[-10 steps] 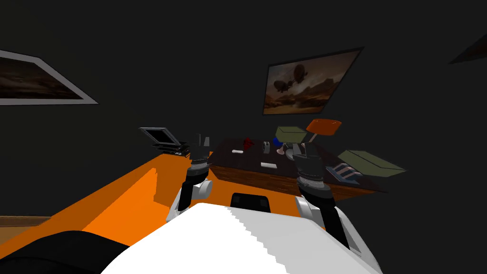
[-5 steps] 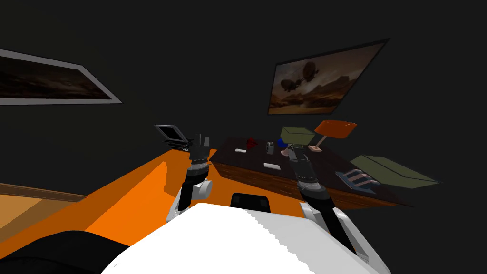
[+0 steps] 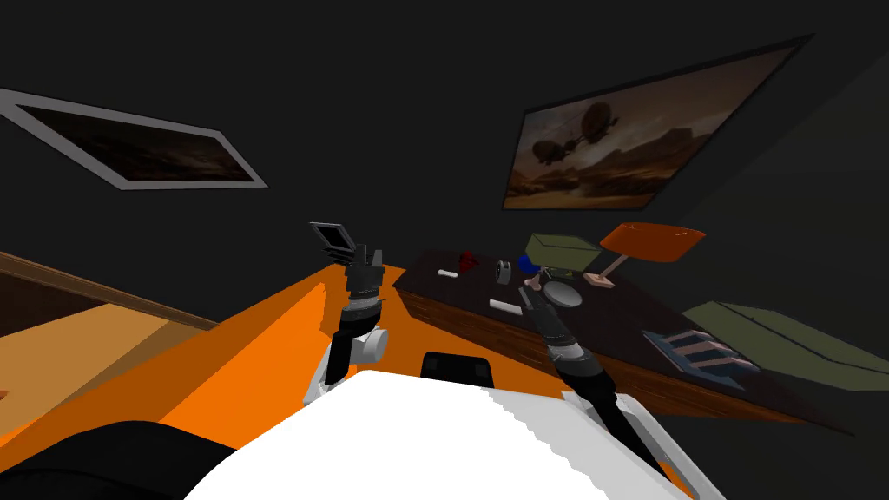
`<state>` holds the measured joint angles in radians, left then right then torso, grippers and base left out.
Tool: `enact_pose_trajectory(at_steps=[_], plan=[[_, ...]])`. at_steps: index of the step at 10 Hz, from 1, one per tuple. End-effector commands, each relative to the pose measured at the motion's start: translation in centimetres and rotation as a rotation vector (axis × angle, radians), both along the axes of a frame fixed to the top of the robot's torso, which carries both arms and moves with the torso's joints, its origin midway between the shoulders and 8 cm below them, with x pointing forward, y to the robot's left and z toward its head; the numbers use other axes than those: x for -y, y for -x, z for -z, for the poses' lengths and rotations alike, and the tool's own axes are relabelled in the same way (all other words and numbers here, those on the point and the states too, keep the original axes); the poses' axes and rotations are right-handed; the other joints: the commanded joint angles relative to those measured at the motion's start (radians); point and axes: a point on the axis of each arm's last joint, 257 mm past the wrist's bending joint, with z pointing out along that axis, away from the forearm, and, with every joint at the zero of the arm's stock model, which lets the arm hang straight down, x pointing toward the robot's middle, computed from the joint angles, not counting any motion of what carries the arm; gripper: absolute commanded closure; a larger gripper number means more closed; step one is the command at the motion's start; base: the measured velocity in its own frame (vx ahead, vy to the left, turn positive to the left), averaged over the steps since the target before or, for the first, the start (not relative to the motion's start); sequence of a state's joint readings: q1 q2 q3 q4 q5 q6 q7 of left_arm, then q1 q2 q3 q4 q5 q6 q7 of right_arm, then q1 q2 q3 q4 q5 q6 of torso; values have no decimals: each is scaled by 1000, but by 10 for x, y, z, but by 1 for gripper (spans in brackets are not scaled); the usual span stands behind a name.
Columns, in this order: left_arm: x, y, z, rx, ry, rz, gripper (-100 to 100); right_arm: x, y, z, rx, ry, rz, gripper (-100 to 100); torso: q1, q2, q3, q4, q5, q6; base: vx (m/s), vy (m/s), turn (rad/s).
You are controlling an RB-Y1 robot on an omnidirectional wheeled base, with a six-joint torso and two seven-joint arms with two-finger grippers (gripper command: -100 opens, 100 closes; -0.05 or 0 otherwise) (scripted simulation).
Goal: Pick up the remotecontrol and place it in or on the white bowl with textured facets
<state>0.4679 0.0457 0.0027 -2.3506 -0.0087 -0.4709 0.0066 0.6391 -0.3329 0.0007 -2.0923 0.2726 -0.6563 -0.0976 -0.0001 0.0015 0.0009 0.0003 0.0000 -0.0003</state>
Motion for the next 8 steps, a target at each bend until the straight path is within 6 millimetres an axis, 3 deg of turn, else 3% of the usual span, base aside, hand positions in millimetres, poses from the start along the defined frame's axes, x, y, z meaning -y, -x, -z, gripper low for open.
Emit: enact_pose_trajectory(at_steps=[1, 3, 5, 6, 7, 8], plan=[[0, 0, 0, 0, 0, 0, 0, 0, 5, 38, -91, 67, -25, -100, 0, 0, 0, 0, 0, 0, -30, 18, 340], [0, 0, 0, 0, 0, 0, 0, 3, 6, 49, -117, 88, -30, -100, 0, 0, 0, 0, 0, 1, -13, 5, 99], [0, 0, 0, 0, 0, 0, 0, 12, 22, 104, -254, 186, -62, -100, 0, -1, 0, 0, 0, 0, -14, 15, 351], [0, 0, 0, 0, 0, 0, 0, 17, 24, 117, -282, 208, -63, -100, 0, 0, 0, 0, 0, 0, -14, 7, 183], [0, 0, 0, 0, 0, 0, 0, 22, 36, 142, -346, 260, -81, -100, 0, -1, 0, 0, 0, 1, -13, 13, 275], [0, 0, 0, 0, 0, 0, 0, 26, 38, 149, -363, 269, -81, -100, 0, 0, 0, 0, 0, 0, -9, 6, 179]])
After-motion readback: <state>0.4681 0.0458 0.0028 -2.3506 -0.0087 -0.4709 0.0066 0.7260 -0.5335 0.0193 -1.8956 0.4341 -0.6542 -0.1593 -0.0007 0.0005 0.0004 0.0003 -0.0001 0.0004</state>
